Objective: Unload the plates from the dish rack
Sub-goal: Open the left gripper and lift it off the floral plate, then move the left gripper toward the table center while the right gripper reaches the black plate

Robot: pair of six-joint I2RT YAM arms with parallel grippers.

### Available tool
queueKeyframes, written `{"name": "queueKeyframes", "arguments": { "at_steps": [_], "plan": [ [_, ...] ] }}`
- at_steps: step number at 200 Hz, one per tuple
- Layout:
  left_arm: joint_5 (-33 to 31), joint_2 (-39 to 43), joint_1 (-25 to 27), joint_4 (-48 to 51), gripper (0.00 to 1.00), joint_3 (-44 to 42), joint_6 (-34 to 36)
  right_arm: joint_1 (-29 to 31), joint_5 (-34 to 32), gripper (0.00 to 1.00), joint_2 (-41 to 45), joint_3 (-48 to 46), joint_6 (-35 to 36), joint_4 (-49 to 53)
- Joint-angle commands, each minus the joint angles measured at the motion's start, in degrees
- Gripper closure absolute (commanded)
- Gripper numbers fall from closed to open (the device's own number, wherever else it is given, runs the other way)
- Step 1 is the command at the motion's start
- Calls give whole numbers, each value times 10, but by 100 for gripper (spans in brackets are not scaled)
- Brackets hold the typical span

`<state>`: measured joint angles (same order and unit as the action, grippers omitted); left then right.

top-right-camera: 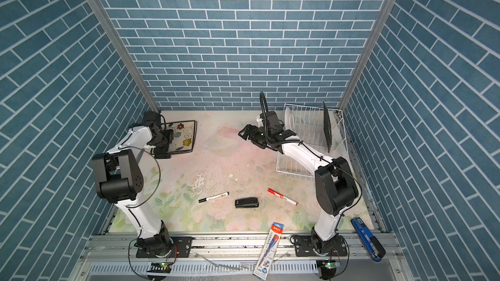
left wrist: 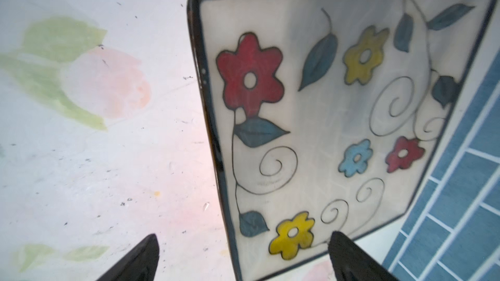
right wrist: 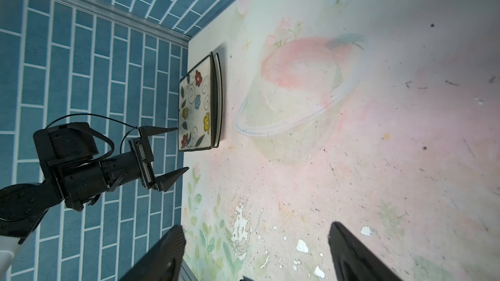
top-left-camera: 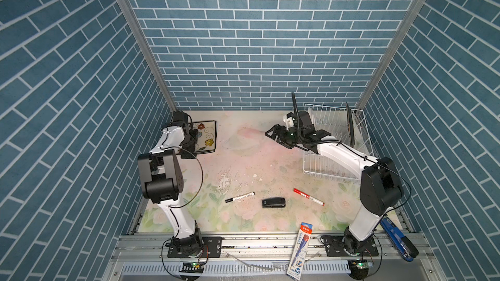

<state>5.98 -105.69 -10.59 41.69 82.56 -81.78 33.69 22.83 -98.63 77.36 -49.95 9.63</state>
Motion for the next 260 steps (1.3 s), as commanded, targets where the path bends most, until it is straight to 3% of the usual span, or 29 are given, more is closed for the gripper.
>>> {"name": "queueKeyframes", "arguments": {
  "at_steps": [1, 98, 139, 167, 209, 243, 260],
  "plan": [
    [-3, 39, -2, -9, 0, -28, 28, 0, -25, 15, 52, -25, 33, 16],
    [6, 325, 15, -208, 0, -249, 156, -1, -139, 15, 158, -43, 144, 156],
    [-45, 453, 80, -264, 0, -300, 275, 0, -211, 14, 163, -22, 195, 247],
    [5, 525, 123, -426, 0, -383, 367, -1, -293, 11, 179, -27, 209, 277],
    [-55, 578, 223, -412, 0, -402, 487, 0, -435, 10, 214, -36, 208, 323],
    [67, 582, 245, -485, 0, -441, 522, 1, -510, 7, 234, -32, 244, 365],
    [73, 577, 273, -473, 0, -437, 565, 1, -553, 6, 231, -15, 254, 403]
  ]
}}
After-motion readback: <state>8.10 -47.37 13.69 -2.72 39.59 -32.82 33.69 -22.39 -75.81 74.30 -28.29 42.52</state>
